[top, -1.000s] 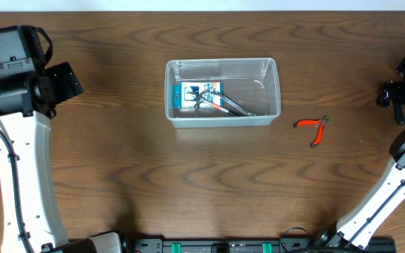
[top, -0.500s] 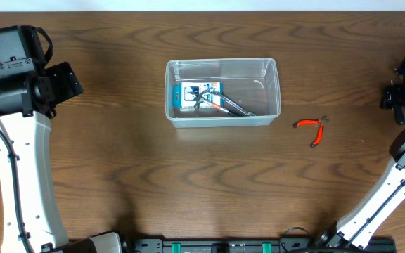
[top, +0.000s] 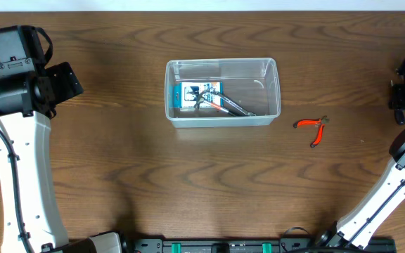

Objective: Pack container
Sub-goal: 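Close the right gripper on the screwdriver handle, then carry the screwdriver with the right gripper into the container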

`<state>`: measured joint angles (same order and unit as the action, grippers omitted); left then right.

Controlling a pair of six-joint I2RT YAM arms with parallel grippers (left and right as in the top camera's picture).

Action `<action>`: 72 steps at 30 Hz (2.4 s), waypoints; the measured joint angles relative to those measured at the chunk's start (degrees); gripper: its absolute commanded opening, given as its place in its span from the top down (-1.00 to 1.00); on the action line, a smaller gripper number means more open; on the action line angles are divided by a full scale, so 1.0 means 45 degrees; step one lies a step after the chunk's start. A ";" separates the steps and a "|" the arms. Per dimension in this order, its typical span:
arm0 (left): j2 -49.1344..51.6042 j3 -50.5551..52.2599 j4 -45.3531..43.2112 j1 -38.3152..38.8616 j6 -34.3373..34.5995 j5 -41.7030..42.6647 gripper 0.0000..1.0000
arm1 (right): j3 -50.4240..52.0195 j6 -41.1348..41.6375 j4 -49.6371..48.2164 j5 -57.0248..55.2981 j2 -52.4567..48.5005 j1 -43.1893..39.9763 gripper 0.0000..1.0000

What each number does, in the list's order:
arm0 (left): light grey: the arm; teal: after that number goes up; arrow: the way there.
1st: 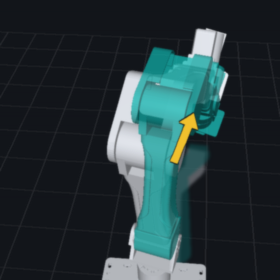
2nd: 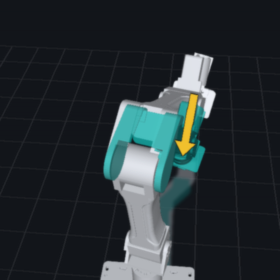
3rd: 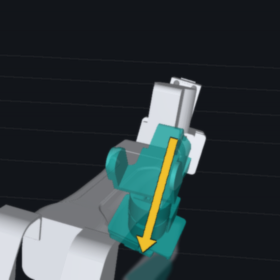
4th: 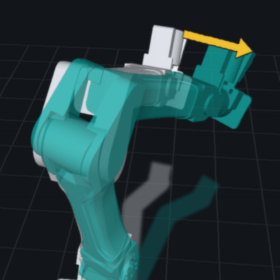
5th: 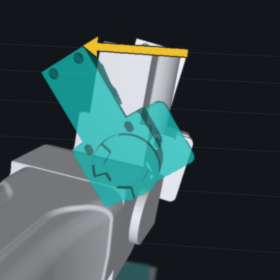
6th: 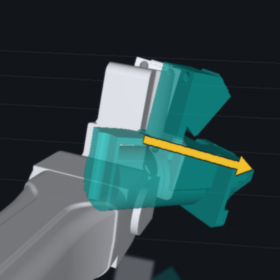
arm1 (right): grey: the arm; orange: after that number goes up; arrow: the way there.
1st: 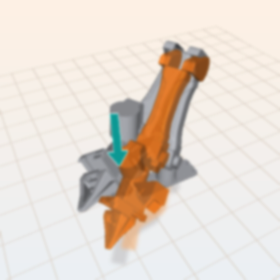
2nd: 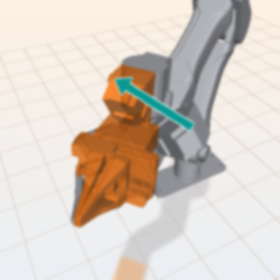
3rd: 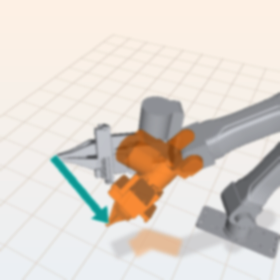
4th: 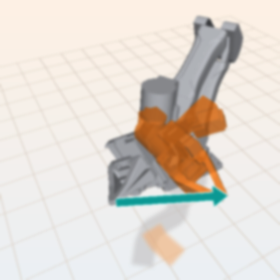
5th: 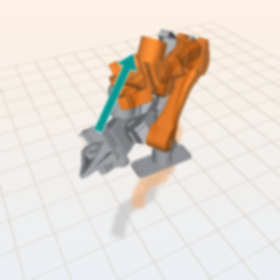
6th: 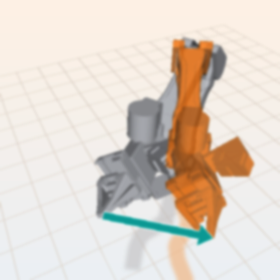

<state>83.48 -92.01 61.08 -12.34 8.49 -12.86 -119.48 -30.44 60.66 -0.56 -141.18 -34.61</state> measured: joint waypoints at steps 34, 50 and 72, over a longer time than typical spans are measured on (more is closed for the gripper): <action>0.0000 0.0000 0.0000 0.0000 0.0005 0.0000 -0.96 | -0.3881 0.0019 0.2181 -0.0117 -0.0233 0.0947 0.84; 0.0000 0.0000 0.0000 0.0000 0.0005 0.0000 -0.96 | -0.8140 0.0019 0.4289 0.2943 0.0136 0.4658 0.84; 0.0000 0.0000 0.0000 0.0000 0.0000 0.0000 -0.96 | -0.8296 -0.0520 0.5654 0.3123 0.0748 1.2031 0.67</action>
<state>83.48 -92.01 61.08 -12.34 8.49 -12.86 -156.81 -32.77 86.11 13.50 -137.82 19.53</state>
